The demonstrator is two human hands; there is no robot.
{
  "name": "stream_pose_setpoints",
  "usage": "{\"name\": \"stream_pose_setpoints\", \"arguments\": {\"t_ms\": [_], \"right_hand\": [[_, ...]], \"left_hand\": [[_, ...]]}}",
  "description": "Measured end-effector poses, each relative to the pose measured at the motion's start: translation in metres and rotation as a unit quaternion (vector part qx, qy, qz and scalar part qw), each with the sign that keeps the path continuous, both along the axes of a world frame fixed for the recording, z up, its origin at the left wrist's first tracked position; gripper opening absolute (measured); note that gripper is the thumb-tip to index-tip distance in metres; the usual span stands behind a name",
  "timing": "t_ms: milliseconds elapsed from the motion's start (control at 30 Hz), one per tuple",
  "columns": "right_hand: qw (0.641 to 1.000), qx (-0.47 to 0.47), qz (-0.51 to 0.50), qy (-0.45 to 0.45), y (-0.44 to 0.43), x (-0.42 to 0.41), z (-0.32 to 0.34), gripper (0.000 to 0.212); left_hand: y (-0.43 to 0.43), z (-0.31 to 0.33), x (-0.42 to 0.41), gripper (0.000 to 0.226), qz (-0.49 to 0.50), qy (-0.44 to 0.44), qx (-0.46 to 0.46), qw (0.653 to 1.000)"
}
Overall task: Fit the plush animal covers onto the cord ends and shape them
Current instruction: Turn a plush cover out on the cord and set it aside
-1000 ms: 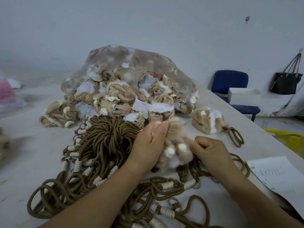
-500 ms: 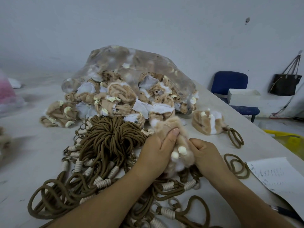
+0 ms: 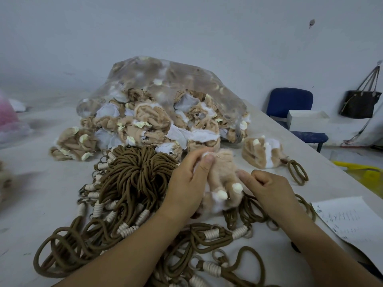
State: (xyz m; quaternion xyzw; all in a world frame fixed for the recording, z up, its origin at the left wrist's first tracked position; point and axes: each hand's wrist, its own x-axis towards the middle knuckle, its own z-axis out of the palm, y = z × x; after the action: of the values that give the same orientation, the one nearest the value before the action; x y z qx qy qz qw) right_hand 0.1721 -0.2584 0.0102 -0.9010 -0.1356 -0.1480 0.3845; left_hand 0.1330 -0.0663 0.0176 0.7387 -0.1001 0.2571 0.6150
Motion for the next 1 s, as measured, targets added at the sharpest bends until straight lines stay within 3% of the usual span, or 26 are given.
{"name": "stream_pose_setpoints", "arguments": {"t_ms": [133,333,700,900,1000], "right_hand": [[1.0,-0.018,-0.001,0.002,-0.002,0.001,0.0,0.064],[1.0,0.013,-0.015,0.014,0.0,0.002,-0.002,0.069],[0.998,-0.047,-0.026,-0.016,-0.008,0.002,0.008,0.072],[0.991,-0.102,0.015,-0.079,-0.017,0.001,0.02,0.075],[0.991,-0.096,0.027,-0.087,-0.019,0.002,0.022,0.075]], "left_hand": [[0.004,-0.001,0.002,0.023,0.014,0.01,-0.006,1.0],[0.006,0.0,0.004,0.004,-0.034,0.044,0.031,0.998],[0.014,-0.005,0.012,0.015,-0.053,0.098,0.001,0.994],[0.015,-0.001,0.009,0.046,-0.082,0.115,0.025,0.99],[0.016,0.005,0.004,0.04,-0.124,0.124,0.015,0.984]]}}
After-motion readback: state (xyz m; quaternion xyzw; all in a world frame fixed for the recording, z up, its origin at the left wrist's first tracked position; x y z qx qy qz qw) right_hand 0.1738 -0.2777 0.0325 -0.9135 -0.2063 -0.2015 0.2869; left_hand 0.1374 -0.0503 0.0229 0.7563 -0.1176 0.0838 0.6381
